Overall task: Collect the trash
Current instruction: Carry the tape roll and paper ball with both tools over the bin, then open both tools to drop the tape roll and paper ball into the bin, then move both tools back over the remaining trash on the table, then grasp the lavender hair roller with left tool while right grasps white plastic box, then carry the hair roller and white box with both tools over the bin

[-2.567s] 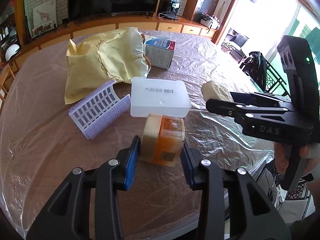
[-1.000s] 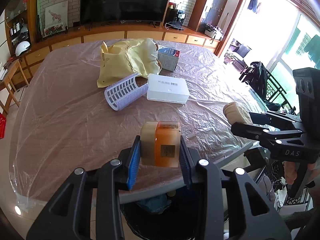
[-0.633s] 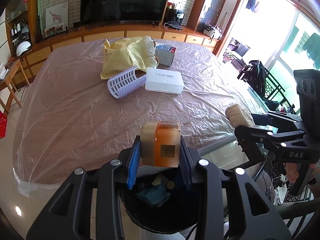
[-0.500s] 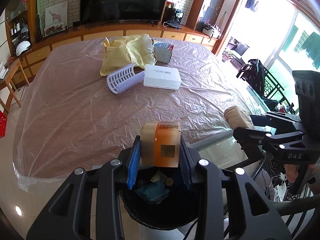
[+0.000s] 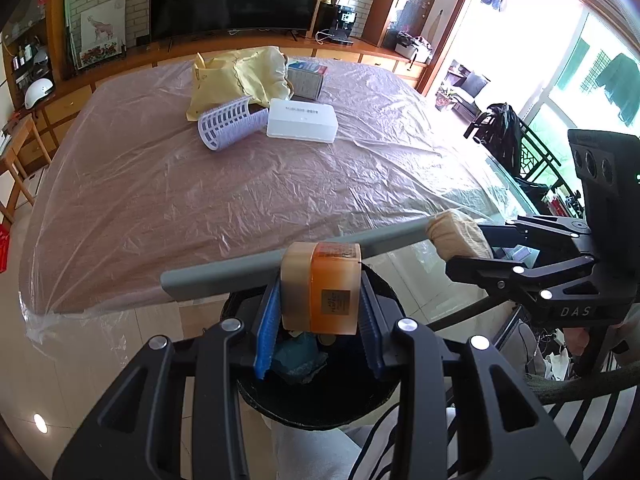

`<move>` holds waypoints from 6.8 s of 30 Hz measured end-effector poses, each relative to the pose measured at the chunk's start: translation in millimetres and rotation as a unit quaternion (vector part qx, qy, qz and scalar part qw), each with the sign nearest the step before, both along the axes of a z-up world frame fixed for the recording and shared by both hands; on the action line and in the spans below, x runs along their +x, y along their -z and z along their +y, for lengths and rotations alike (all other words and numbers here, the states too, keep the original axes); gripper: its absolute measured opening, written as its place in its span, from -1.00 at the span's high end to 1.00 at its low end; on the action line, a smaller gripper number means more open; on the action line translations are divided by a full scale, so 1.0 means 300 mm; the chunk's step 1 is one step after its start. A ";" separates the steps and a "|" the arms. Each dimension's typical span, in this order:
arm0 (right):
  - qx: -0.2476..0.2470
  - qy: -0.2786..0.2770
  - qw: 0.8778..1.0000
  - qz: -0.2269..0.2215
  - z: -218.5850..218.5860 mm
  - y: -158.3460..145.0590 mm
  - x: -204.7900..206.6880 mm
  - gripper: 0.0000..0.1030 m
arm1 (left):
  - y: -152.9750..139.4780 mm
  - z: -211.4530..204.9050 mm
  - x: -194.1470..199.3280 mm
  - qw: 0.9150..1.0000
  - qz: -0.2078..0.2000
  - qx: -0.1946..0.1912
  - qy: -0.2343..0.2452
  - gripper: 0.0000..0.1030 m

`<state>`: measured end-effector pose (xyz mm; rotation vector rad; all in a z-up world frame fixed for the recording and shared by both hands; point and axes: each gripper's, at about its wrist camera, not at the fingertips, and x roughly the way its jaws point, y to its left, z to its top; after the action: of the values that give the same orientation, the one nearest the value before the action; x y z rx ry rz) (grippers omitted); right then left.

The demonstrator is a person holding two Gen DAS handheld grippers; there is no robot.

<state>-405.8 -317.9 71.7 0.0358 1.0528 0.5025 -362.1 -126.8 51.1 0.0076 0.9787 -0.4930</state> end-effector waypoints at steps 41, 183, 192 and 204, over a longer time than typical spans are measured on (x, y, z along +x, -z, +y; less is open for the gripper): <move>-0.069 -0.034 0.996 0.050 0.078 0.246 -0.048 0.03 | 0.249 -0.039 -0.066 0.996 0.061 0.069 0.007 0.27; -0.087 -0.144 0.985 -0.035 0.277 0.130 0.680 -0.07 | 0.123 0.102 0.719 0.994 0.010 0.048 0.099 0.13; -0.030 -0.096 0.995 -0.021 0.211 0.105 0.672 -0.05 | 0.088 0.132 0.677 0.996 -0.001 0.034 0.080 0.13; -0.016 -0.023 1.000 -0.013 0.124 0.079 0.596 -0.05 | 0.068 0.071 0.600 0.998 -0.016 0.063 0.020 0.13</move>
<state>-226.8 -280.7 47.8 -0.0233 1.0369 0.5271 -182.1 -105.6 30.8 0.1486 0.9776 -0.4662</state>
